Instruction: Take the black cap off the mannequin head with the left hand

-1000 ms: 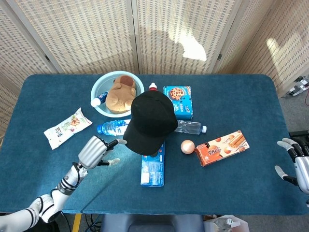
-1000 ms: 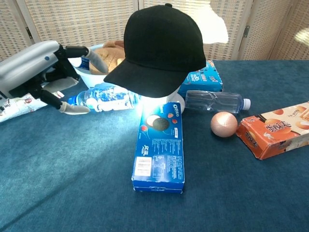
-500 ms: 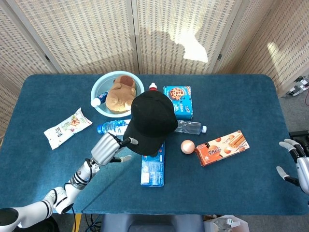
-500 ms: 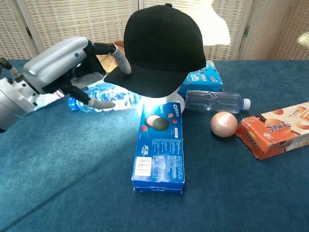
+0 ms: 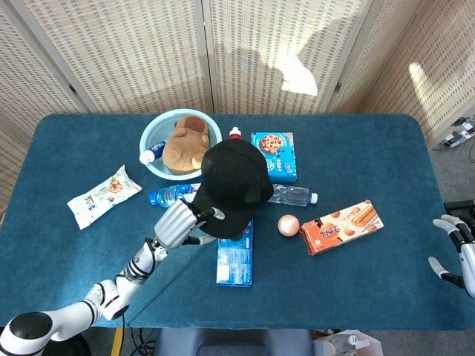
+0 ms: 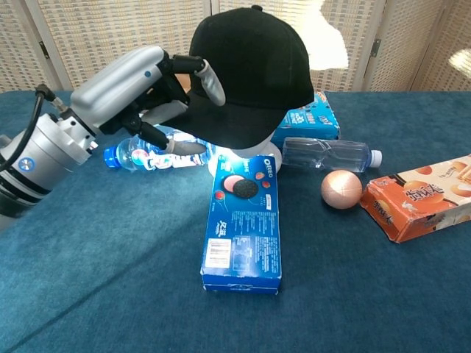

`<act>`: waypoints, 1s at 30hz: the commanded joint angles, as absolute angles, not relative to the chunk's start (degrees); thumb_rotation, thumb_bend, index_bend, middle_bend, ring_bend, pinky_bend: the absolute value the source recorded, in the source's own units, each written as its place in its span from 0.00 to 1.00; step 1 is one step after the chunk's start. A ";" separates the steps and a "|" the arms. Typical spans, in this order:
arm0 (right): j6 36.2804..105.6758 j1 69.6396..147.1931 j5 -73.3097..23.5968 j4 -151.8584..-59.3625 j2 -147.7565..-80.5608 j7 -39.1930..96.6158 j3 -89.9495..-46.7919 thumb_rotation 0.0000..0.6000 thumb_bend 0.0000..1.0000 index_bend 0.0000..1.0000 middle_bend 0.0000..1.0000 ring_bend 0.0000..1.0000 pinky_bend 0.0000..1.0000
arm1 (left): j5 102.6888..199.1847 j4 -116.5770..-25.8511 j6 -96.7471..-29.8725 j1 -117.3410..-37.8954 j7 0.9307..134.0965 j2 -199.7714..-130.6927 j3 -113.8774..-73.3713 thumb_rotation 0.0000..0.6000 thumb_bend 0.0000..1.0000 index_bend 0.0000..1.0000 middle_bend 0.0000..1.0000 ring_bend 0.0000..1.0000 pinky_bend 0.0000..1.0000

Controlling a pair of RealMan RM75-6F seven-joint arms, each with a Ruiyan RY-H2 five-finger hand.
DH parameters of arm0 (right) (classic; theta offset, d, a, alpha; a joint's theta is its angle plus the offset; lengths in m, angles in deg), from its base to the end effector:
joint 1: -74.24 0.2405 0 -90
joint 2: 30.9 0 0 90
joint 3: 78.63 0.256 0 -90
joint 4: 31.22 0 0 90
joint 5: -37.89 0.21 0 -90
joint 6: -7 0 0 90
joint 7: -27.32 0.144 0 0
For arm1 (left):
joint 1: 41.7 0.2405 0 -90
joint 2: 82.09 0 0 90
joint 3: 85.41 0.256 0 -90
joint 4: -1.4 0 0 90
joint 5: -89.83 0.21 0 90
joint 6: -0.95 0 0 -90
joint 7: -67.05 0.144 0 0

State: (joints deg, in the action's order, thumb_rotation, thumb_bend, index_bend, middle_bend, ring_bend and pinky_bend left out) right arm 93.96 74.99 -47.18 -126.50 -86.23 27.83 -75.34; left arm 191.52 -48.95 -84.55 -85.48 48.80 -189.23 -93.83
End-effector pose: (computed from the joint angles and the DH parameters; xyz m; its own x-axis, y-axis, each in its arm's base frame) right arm -0.3212 -0.1597 0.2096 0.4790 0.0113 0.8777 -0.8761 0.0690 0.4772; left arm -0.1078 0.3343 -0.0289 0.0657 -0.0617 0.9959 0.6352 -0.7671 -0.0894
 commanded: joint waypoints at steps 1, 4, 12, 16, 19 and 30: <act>94.06 74.90 -47.15 -126.35 -86.19 28.03 -75.32 1.00 0.25 0.26 0.22 0.13 0.18 | 191.02 -47.76 -84.59 -86.20 48.75 -190.25 -93.79 1.00 0.10 0.47 1.00 1.00 1.00; 94.04 74.83 -47.10 -126.20 -86.19 28.19 -75.35 1.00 0.25 0.26 0.22 0.13 0.18 | 190.67 -46.70 -84.54 -86.59 48.67 -191.04 -93.58 1.00 0.10 0.47 1.00 1.00 1.00; 94.21 74.66 -47.18 -125.99 -86.11 28.44 -75.35 1.00 0.25 0.26 0.22 0.13 0.18 | 189.46 -43.83 -85.29 -87.57 47.26 -193.38 -93.55 1.00 0.13 0.51 1.00 1.00 1.00; 94.25 74.56 -47.20 -125.98 -86.13 28.46 -75.40 1.00 0.25 0.26 0.22 0.13 0.18 | 188.81 -42.65 -85.66 -87.94 46.71 -194.26 -93.61 1.00 0.16 0.52 1.00 1.00 1.00; 94.35 74.45 -47.16 -125.94 -86.13 28.47 -75.41 1.00 0.25 0.26 0.22 0.13 0.18 | 188.53 -41.95 -86.17 -88.05 46.35 -194.62 -93.61 1.00 0.22 0.53 1.00 1.00 1.00; 94.32 74.44 -47.21 -126.21 -86.00 28.21 -75.35 1.00 0.25 0.26 0.22 0.14 0.18 | 188.07 -39.09 -89.87 -88.24 47.39 -194.90 -93.87 1.00 0.36 0.58 1.00 1.00 1.00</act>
